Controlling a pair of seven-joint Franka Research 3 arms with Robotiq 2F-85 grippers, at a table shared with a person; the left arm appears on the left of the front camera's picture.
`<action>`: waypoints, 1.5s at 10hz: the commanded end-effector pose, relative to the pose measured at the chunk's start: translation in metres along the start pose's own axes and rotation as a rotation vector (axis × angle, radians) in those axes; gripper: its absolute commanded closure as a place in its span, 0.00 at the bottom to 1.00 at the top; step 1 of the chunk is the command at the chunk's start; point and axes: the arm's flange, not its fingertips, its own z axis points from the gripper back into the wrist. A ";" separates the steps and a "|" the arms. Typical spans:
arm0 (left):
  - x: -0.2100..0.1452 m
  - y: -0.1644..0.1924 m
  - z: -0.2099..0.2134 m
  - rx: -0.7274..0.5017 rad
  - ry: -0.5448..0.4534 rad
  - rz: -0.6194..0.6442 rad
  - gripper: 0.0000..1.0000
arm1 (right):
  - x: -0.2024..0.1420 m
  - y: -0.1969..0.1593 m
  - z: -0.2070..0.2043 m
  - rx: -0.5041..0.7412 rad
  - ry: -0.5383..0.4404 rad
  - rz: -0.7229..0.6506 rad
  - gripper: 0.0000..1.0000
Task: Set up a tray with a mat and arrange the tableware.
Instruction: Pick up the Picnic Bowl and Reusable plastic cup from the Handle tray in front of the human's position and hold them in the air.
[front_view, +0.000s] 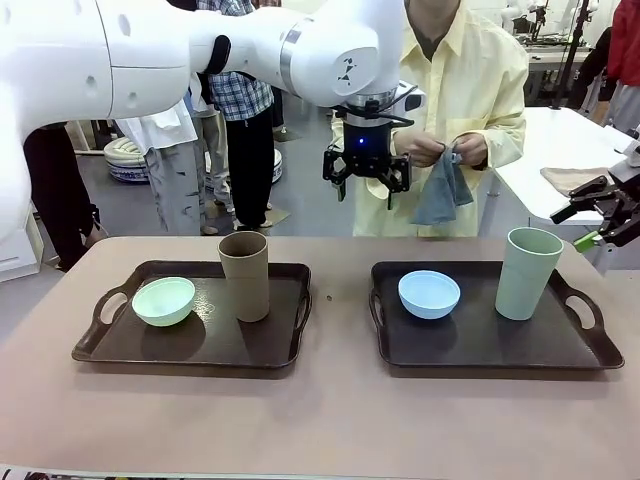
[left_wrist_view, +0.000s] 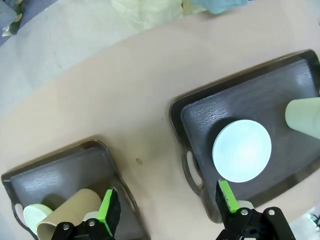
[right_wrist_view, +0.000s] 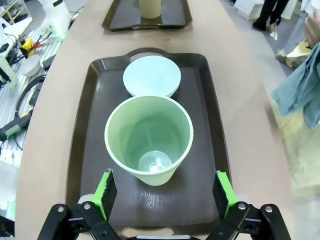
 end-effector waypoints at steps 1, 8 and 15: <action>0.000 0.002 0.003 -0.002 -0.001 0.004 0.00 | 0.001 -0.001 -0.002 0.003 0.000 0.001 0.00; 0.009 -0.033 -0.046 0.018 0.045 0.071 0.00 | -0.031 -0.037 -0.039 0.113 -0.072 0.036 0.00; 0.037 -0.046 -0.084 0.020 0.102 0.123 0.00 | -0.040 -0.025 -0.066 0.205 -0.093 0.020 0.00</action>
